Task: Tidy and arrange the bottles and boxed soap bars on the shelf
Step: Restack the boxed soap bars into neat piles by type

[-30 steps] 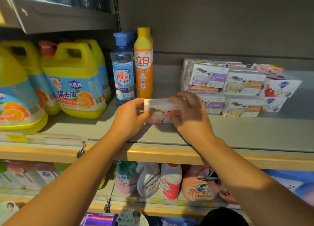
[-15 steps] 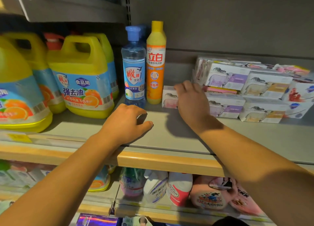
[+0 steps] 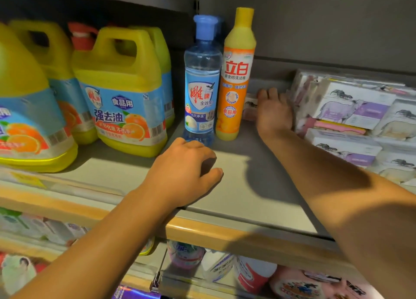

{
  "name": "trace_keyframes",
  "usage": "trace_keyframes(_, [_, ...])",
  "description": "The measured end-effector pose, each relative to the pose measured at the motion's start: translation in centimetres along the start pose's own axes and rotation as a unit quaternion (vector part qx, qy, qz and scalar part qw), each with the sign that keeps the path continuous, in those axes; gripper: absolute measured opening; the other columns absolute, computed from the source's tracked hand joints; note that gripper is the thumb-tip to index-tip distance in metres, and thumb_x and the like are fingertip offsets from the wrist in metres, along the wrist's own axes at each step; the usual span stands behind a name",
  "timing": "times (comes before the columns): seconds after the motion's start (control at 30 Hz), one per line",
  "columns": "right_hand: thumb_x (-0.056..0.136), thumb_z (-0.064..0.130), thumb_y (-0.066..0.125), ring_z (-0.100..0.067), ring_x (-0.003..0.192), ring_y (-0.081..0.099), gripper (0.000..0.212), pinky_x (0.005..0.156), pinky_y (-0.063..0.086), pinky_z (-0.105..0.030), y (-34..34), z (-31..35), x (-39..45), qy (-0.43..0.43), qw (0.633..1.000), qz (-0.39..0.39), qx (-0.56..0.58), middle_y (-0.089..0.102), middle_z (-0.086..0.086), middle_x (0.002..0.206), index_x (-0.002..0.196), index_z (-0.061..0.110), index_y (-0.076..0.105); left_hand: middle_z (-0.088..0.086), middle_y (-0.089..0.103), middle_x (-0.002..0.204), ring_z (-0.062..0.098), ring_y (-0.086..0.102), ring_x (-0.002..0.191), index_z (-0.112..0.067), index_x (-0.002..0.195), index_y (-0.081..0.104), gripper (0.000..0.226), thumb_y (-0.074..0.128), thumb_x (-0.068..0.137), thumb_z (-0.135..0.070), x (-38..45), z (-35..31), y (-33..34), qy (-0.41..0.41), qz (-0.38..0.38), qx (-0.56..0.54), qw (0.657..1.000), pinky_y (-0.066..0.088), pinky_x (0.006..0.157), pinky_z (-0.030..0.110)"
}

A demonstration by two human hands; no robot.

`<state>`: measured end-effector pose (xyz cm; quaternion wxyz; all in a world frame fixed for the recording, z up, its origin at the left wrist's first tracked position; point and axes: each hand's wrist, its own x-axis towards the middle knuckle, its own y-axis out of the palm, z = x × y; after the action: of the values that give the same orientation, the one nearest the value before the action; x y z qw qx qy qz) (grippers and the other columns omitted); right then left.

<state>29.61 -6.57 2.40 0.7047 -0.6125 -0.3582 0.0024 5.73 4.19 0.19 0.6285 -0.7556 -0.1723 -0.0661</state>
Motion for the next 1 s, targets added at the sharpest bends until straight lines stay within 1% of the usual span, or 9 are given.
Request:
trace_keyframes(0.1, [0.094, 0.015, 0.051, -0.043, 0.121, 0.042, 0.043, 0.101, 0.035, -0.047, 0.9, 0.1, 1.6, 0.006, 1.000, -0.013, 0.015, 0.044, -0.023, 0.135, 0.134, 0.003, 0.042, -0.012, 0.062, 0.102, 0.015, 0.046, 0.092, -0.030, 0.104, 0.065, 0.051, 0.036, 0.082, -0.067, 0.2, 0.0, 0.0, -0.004, 0.000, -0.004, 1.000, 0.049, 0.081, 0.037])
trace_keyframes(0.23, [0.093, 0.017, 0.055, -0.043, 0.120, 0.045, 0.047, 0.100, 0.036, -0.047, 2.1, 0.0, 3.7, 0.011, 0.999, -0.021, 0.031, 0.045, -0.024, 0.134, 0.135, 0.002, 0.041, -0.014, 0.060, 0.101, 0.015, 0.044, 0.091, -0.033, 0.104, 0.066, 0.050, 0.038, 0.080, -0.066, 0.3, 0.0, 0.3, -0.005, -0.007, -0.004, 1.000, 0.048, 0.081, 0.036])
trace_keyframes(0.4, [0.096, 0.015, 0.050, -0.042, 0.120, 0.046, 0.038, 0.102, 0.036, -0.047, 3.8, 0.1, 5.4, 0.021, 0.997, -0.053, 0.053, 0.049, -0.023, 0.132, 0.132, 0.003, 0.046, -0.016, 0.060, 0.101, 0.016, 0.045, 0.093, -0.033, 0.106, 0.066, 0.054, 0.035, 0.079, -0.068, 0.5, 0.2, 0.5, -0.001, -0.017, -0.006, 1.000, 0.048, 0.083, 0.036])
trace_keyframes(0.53, [0.096, 0.016, 0.051, -0.040, 0.119, 0.049, 0.035, 0.103, 0.036, -0.045, 4.6, 0.1, 6.1, 0.026, 0.995, -0.071, 0.067, 0.052, -0.022, 0.129, 0.129, 0.005, 0.049, -0.015, 0.060, 0.099, 0.015, 0.045, 0.093, -0.031, 0.102, 0.066, 0.058, 0.030, 0.077, -0.069, 0.5, 0.1, 0.5, 0.002, -0.018, -0.005, 1.000, 0.048, 0.082, 0.035])
trace_keyframes(0.63, [0.095, 0.016, 0.052, -0.040, 0.119, 0.049, 0.036, 0.104, 0.035, -0.046, 4.9, 0.1, 6.2, 0.033, 0.994, -0.080, 0.069, 0.053, -0.022, 0.130, 0.129, 0.005, 0.050, -0.015, 0.060, 0.099, 0.015, 0.046, 0.093, -0.030, 0.101, 0.066, 0.056, 0.032, 0.078, -0.068, 0.5, 0.2, 0.5, 0.005, -0.018, -0.007, 1.000, 0.047, 0.082, 0.035])
trace_keyframes(0.8, [0.094, 0.028, 0.052, -0.038, 0.133, 0.037, 0.044, 0.111, 0.026, -0.050, 4.1, 0.3, 5.3, 0.061, 0.995, -0.046, 0.071, 0.047, -0.018, 0.140, 0.134, 0.011, 0.047, -0.016, 0.060, 0.100, 0.017, 0.045, 0.093, -0.032, 0.106, 0.066, 0.050, 0.040, 0.080, -0.065, 0.5, 0.3, 0.6, 0.004, -0.024, -0.009, 1.000, 0.047, 0.082, 0.035])
trace_keyframes(0.87, [0.095, 0.031, 0.052, -0.037, 0.135, 0.034, 0.049, 0.113, 0.026, -0.048, 2.9, 0.6, 4.3, 0.072, 0.992, -0.032, 0.099, 0.042, -0.015, 0.145, 0.139, 0.013, 0.043, -0.015, 0.061, 0.099, 0.017, 0.044, 0.092, -0.030, 0.103, 0.067, 0.052, 0.038, 0.079, -0.066, 0.5, 0.3, 0.6, 0.005, -0.024, -0.009, 1.000, 0.047, 0.080, 0.035])
trace_keyframes(0.93, [0.094, 0.029, 0.052, -0.035, 0.132, 0.039, 0.048, 0.111, 0.032, -0.043, 1.2, 0.9, 2.7, 0.067, 0.986, -0.031, 0.153, 0.044, -0.014, 0.144, 0.139, 0.012, 0.044, -0.013, 0.062, 0.101, 0.016, 0.044, 0.092, -0.030, 0.104, 0.067, 0.053, 0.037, 0.079, -0.067, 0.4, 0.2, 0.5, 0.006, -0.022, -0.012, 1.000, 0.048, 0.079, 0.034])
trace_keyframes(1.0, [0.094, 0.027, 0.053, -0.032, 0.128, 0.046, 0.047, 0.106, 0.039, -0.038, -0.9, 1.3, 0.4, 0.062, 0.973, -0.025, 0.221, 0.047, -0.013, 0.142, 0.138, 0.013, 0.046, -0.011, 0.064, 0.103, 0.018, 0.046, 0.093, -0.029, 0.105, 0.067, 0.047, 0.045, 0.081, -0.064, 0.3, 0.2, 0.3, 0.007, -0.024, -0.015, 1.000, 0.049, 0.080, 0.036])
